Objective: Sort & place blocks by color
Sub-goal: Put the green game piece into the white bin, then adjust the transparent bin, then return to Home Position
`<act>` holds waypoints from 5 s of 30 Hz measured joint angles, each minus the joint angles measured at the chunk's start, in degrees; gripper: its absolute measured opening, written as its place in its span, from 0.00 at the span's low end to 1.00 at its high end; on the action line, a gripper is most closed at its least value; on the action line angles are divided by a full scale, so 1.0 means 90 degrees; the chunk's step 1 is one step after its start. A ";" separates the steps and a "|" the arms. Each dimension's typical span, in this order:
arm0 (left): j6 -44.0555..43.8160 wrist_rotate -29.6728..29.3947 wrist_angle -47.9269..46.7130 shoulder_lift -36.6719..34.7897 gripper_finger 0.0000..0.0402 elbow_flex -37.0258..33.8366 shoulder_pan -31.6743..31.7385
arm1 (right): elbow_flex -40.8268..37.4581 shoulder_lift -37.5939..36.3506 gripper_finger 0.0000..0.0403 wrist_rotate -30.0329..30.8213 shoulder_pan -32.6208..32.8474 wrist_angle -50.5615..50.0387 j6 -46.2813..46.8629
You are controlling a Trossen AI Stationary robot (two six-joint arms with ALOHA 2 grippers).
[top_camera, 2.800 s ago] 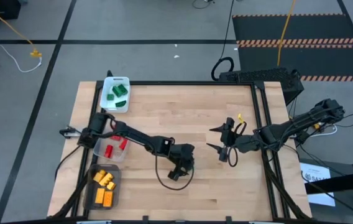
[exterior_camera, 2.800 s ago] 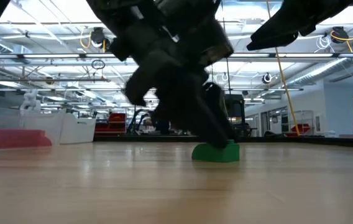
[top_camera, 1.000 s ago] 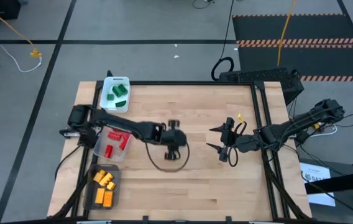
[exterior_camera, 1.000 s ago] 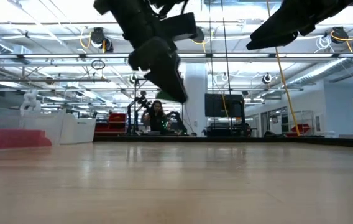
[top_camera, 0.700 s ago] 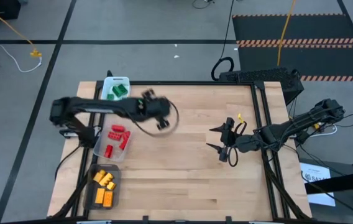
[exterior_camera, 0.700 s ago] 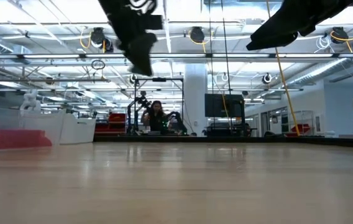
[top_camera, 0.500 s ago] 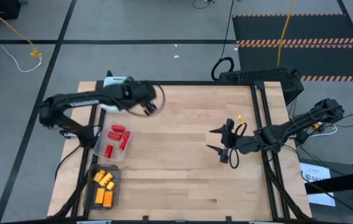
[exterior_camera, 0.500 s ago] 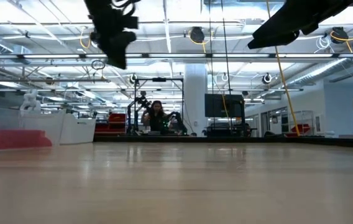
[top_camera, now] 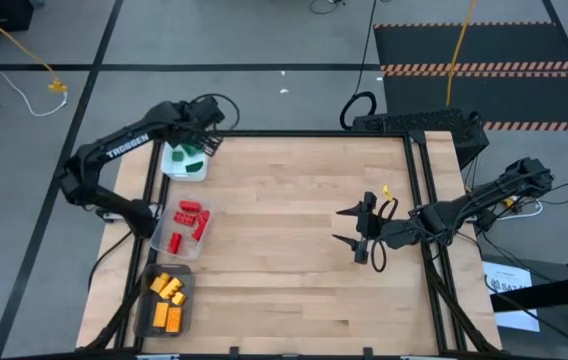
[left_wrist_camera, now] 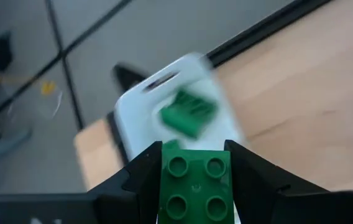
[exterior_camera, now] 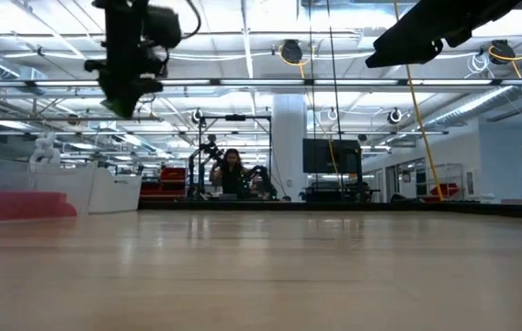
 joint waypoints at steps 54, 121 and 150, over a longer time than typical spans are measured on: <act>0.0919 0.2066 0.2702 -0.0401 0.80 -0.0540 -0.3056 | -0.0002 -0.0002 0.71 0.0017 -0.0005 0.0043 0.0108; 0.1510 0.0315 0.4599 0.0079 0.21 -0.0525 -0.5129 | -0.0001 0.0003 0.52 0.0517 -0.0101 0.2008 -0.1624; 0.1343 0.2290 0.7073 -0.6302 0.01 -0.6129 -0.5208 | -0.3811 -0.3838 0.00 -0.1338 -0.1015 0.3523 -0.0517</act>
